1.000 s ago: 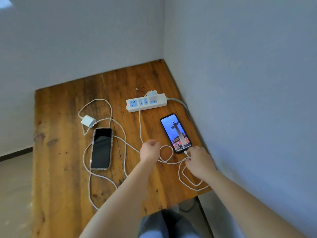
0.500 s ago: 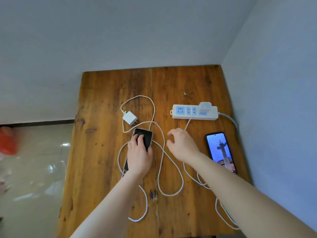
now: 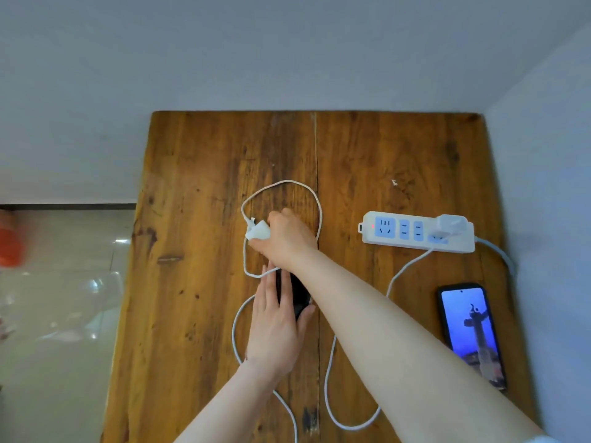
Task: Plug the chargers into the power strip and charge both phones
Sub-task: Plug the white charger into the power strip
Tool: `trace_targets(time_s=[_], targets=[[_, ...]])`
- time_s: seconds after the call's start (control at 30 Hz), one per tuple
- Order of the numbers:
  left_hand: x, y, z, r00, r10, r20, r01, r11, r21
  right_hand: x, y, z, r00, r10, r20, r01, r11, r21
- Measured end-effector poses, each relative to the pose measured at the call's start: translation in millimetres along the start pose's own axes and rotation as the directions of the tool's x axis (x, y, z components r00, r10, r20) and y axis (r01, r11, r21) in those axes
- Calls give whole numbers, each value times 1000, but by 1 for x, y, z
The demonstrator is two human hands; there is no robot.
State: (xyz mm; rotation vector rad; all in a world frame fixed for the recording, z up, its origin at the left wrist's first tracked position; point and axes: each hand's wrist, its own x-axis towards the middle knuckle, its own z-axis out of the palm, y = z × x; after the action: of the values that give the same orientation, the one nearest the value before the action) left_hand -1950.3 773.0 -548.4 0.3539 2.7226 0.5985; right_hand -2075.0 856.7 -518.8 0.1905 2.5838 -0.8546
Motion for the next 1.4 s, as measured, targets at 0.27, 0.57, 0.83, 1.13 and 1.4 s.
trace_targets(time_s=[0.27, 0.57, 0.83, 1.13, 1.4], targets=[[2, 5, -4, 998, -64, 23, 64, 998, -1, 3, 2, -12, 994, 106, 15, -106, 959, 264], [10, 28, -28, 973, -209, 103, 224, 959, -173, -28, 77, -119, 970, 217, -113, -140, 873, 467], [41, 102, -44, 972, -233, 1, 226, 943, -245, -41, 133, -174, 958, 286, -34, -272, 936, 223], [73, 131, -9, 979, -37, 200, 36, 999, 6, -32, 145, -161, 947, 316, -64, -294, 928, 227], [73, 126, 0, 962, -25, 272, -1, 995, 97, -30, 144, -158, 953, 299, -44, -287, 941, 178]])
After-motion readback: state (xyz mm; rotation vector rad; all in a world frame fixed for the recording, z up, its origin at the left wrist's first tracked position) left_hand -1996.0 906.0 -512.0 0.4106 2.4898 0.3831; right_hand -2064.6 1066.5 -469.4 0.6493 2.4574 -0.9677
